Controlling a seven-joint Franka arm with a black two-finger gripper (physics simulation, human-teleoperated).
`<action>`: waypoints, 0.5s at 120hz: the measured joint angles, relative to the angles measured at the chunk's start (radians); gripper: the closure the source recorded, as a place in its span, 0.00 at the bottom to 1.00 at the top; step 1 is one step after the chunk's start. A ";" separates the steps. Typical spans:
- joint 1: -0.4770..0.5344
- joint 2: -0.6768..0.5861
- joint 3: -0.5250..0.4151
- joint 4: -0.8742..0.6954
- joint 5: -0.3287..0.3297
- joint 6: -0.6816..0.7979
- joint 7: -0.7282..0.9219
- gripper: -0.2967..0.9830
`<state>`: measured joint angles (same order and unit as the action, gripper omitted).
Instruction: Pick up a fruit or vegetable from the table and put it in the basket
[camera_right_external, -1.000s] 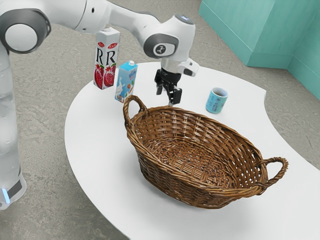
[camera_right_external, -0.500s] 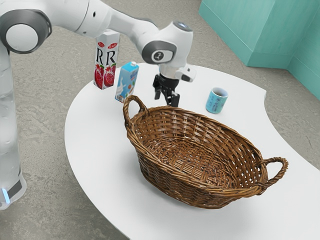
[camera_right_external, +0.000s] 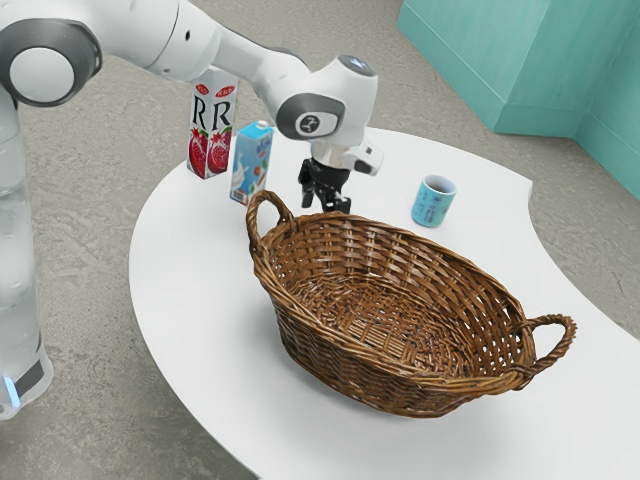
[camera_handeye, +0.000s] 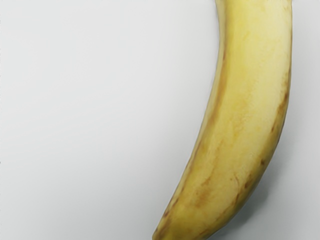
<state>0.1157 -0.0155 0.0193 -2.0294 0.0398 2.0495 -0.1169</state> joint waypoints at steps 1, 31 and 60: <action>0.000 0.001 0.000 0.000 0.000 0.000 0.000 0.23; 0.023 0.009 -0.019 0.017 0.003 0.006 0.004 0.23; 0.038 0.010 -0.035 0.021 0.003 0.008 0.006 0.23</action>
<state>0.1542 -0.0051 -0.0153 -2.0084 0.0430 2.0577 -0.1113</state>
